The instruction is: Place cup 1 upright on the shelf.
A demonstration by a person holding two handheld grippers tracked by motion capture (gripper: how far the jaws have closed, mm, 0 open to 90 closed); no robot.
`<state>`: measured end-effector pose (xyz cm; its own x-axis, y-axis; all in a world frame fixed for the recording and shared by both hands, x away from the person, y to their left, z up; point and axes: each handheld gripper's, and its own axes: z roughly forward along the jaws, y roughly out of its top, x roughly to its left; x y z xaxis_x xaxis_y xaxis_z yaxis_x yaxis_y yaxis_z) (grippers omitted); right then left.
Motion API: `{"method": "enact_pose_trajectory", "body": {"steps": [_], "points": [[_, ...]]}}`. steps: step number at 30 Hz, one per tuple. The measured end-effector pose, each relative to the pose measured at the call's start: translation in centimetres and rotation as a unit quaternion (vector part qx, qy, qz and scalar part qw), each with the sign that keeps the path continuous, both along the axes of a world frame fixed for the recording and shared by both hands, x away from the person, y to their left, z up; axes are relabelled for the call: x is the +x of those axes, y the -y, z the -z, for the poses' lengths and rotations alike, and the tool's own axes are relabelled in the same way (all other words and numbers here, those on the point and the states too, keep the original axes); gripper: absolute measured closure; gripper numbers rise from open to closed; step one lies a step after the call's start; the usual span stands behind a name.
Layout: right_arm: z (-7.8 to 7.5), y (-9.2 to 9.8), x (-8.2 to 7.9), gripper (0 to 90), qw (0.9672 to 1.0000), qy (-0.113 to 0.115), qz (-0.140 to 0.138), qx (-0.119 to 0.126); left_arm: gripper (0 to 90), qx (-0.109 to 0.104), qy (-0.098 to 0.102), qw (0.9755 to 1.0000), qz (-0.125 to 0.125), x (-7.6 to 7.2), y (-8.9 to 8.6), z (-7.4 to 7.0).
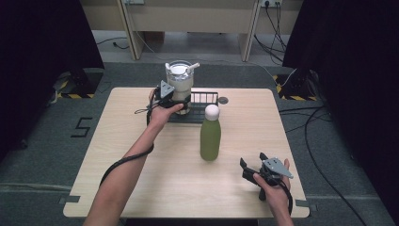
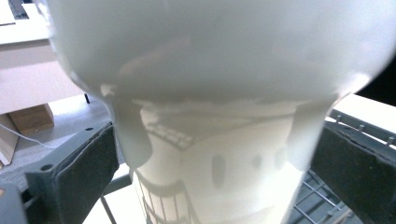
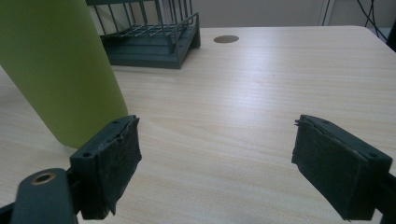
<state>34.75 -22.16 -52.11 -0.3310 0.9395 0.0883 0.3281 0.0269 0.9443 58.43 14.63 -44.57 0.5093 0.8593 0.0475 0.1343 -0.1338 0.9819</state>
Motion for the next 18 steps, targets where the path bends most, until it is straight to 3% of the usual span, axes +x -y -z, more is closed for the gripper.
{"method": "enact_pose_trajectory", "body": {"steps": [18], "points": [[0.0,-0.1,0.0,14.9,1.0000,0.000,0.000,0.000,0.5,0.010,0.010,0.9999,0.001,-1.7,-0.8,-0.4]]}}
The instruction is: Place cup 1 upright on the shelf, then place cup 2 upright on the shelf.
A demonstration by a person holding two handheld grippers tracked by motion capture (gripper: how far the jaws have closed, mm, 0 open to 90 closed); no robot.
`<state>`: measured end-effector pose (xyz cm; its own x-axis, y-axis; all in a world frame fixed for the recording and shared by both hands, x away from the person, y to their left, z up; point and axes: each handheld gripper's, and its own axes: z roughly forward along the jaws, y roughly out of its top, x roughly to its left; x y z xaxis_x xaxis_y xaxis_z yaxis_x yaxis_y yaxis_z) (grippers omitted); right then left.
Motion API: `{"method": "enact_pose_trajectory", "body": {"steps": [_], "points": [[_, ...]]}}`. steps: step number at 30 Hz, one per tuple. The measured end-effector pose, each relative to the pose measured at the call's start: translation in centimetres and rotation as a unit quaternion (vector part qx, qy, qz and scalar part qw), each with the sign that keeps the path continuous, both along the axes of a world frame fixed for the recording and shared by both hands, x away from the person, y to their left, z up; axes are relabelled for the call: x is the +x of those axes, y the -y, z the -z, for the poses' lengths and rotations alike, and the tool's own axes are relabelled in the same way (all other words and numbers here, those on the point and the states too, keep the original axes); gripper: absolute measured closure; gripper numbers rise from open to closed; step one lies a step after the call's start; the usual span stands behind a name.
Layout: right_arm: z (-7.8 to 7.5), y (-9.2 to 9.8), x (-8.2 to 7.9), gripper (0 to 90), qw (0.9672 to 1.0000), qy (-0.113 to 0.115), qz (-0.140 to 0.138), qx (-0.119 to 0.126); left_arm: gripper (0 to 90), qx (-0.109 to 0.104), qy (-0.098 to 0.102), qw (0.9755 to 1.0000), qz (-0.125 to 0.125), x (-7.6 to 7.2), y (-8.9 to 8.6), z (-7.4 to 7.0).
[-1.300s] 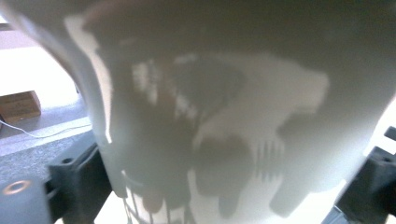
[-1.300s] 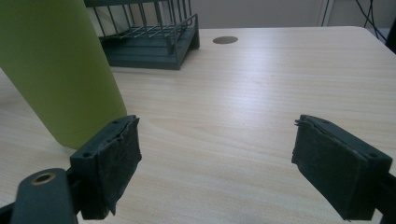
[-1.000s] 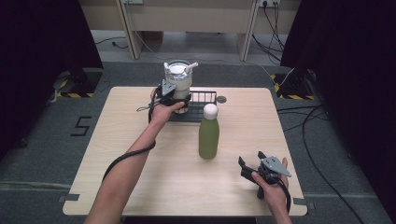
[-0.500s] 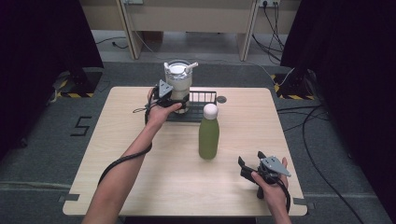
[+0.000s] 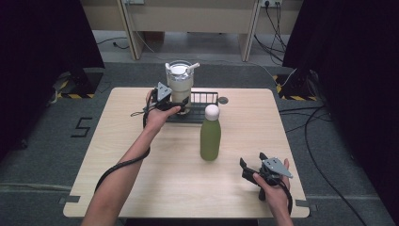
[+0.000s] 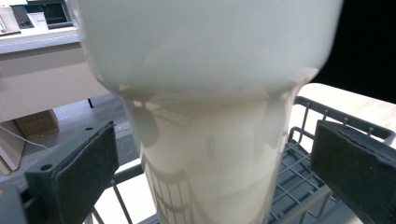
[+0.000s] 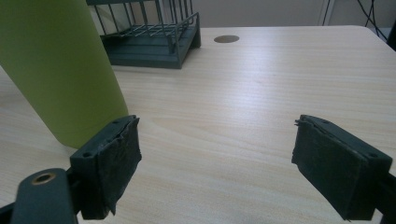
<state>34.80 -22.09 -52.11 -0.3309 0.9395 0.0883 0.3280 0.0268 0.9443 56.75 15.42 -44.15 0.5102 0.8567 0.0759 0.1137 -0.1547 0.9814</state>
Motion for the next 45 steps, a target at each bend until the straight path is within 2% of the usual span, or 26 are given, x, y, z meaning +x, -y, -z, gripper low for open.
{"method": "enact_pose_trajectory", "body": {"steps": [12,24,31,36,45], "points": [[0.0,-0.1,0.0,14.9,1.0000,0.001,0.000,-0.002,0.4,0.005,0.003,1.0000,0.002,-2.1,-1.2,0.1],[0.0,-0.3,-0.1,14.9,1.0000,0.002,0.000,-0.002,0.4,0.001,0.008,1.0000,0.000,-5.5,-2.9,0.4],[-0.2,-0.5,-0.3,14.9,1.0000,0.006,0.000,-0.001,0.6,-0.001,-0.002,1.0000,-0.005,-6.3,-3.8,1.2],[-0.5,-0.7,-0.2,15.0,0.9999,0.009,-0.004,0.002,0.6,-0.002,0.000,1.0000,-0.008,-6.8,-4.4,1.4],[-1.4,-1.3,-0.7,13.3,0.9993,0.024,-0.028,0.000,0.5,-0.004,0.008,0.9999,-0.008,-7.7,-4.8,1.3]]}}
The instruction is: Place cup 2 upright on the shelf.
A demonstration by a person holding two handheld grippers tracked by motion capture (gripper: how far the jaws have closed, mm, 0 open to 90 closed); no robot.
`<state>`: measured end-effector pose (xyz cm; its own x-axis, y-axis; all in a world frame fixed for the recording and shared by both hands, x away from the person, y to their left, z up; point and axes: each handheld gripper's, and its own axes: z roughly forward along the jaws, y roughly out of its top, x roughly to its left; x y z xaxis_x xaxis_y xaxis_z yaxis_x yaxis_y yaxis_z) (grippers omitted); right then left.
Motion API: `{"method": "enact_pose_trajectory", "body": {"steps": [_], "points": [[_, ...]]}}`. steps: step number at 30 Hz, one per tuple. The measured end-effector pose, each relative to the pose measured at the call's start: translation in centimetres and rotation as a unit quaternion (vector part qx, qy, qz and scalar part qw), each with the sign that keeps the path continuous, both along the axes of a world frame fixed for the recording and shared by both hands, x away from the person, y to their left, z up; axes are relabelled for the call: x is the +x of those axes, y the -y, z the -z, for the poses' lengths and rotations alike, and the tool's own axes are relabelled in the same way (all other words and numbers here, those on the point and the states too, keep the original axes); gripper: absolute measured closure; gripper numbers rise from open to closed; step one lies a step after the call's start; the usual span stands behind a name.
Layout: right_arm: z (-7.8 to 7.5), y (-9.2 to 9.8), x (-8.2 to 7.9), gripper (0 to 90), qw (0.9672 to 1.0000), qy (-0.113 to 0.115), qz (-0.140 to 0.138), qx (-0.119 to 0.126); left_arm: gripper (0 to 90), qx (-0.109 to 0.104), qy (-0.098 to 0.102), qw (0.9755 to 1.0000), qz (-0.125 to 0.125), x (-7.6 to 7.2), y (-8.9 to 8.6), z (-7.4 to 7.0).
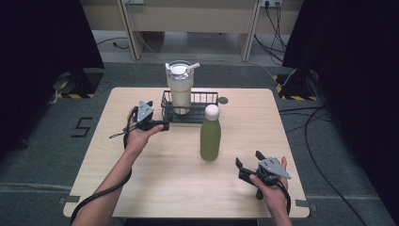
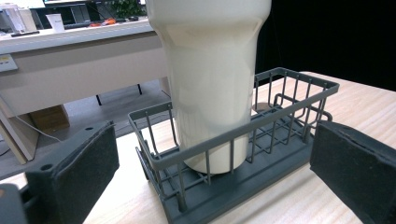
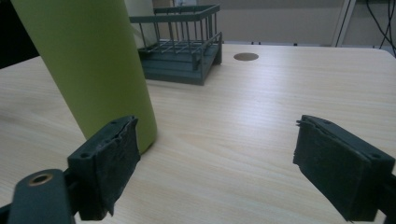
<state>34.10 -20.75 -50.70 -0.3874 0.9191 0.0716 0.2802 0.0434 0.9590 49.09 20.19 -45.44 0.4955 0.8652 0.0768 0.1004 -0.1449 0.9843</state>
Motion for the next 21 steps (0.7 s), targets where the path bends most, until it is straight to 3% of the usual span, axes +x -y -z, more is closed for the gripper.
{"method": "enact_pose_trajectory", "body": {"steps": [5,8,12,21], "points": [[-0.6,-0.5,-0.2,7.4,0.9992,-0.010,-0.024,0.031,0.5,-0.001,-0.002,1.0000,0.000,-0.5,-0.3,0.3],[-0.7,-1.1,-0.4,6.3,0.9991,-0.006,-0.037,0.022,0.5,0.000,-0.003,1.0000,-0.001,-0.8,-0.6,0.5],[-1.1,-1.5,-0.8,5.6,0.9990,0.015,-0.041,-0.002,0.6,0.000,-0.003,1.0000,-0.002,-1.2,-1.0,0.6],[-2.8,-3.1,-0.9,3.9,0.9971,0.048,-0.059,-0.011,0.7,-0.003,-0.005,1.0000,-0.006,-2.7,-2.4,0.8]]}}
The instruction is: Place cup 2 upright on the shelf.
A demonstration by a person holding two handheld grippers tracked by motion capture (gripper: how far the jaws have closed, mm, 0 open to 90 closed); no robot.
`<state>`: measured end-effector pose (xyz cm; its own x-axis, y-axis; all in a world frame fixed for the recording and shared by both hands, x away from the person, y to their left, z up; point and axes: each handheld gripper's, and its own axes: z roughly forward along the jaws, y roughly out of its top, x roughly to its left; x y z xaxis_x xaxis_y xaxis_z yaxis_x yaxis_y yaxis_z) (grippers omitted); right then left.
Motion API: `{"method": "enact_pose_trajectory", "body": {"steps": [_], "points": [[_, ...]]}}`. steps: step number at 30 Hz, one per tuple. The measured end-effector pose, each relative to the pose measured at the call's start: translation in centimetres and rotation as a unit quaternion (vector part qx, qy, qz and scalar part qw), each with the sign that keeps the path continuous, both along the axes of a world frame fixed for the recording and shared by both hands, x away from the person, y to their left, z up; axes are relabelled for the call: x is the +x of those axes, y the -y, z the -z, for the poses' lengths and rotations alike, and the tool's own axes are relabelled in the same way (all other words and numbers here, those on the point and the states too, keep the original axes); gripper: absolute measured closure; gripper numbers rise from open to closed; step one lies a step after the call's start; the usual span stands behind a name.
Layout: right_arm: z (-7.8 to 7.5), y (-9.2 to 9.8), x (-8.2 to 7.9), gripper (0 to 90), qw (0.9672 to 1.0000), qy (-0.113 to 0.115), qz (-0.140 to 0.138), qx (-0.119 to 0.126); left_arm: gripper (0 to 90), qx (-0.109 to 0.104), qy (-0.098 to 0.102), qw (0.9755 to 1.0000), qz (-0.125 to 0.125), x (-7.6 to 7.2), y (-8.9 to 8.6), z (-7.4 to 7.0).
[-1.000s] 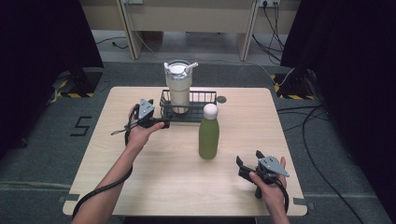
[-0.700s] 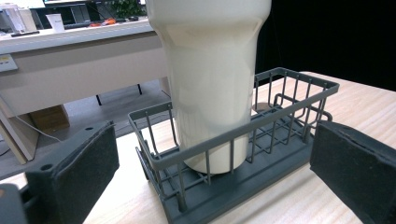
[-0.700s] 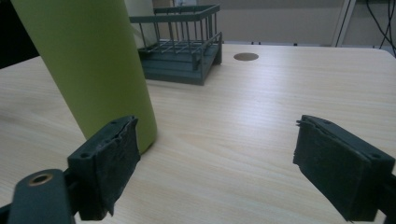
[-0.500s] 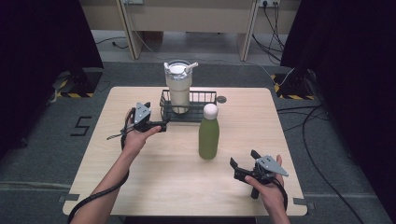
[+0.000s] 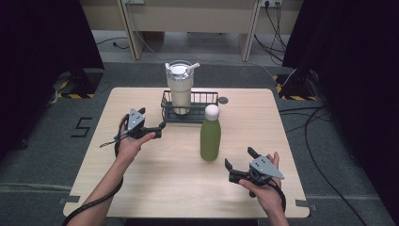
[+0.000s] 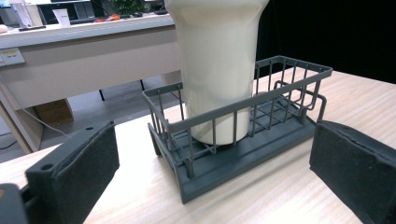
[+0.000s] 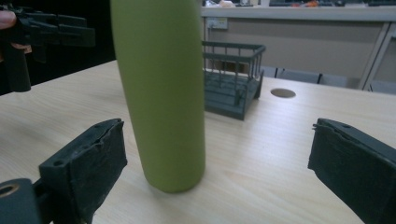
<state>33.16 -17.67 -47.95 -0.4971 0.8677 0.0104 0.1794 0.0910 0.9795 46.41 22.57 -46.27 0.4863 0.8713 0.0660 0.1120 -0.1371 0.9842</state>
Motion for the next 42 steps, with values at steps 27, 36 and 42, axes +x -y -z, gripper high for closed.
{"method": "enact_pose_trajectory", "body": {"steps": [27,36,42], "points": [[-3.2,-5.1,4.1,6.1,0.9992,0.028,-0.026,-0.008,0.9,0.000,0.002,1.0000,-0.004,-3.5,-1.4,1.5],[-3.7,-6.5,5.3,7.4,0.9986,0.028,-0.043,-0.013,1.4,0.001,-0.004,1.0000,-0.005,-3.8,-1.7,2.0],[-3.8,-7.2,6.0,9.1,0.9982,0.030,-0.050,-0.013,2.1,-0.005,-0.006,1.0000,-0.003,-3.8,-1.8,2.0]]}}
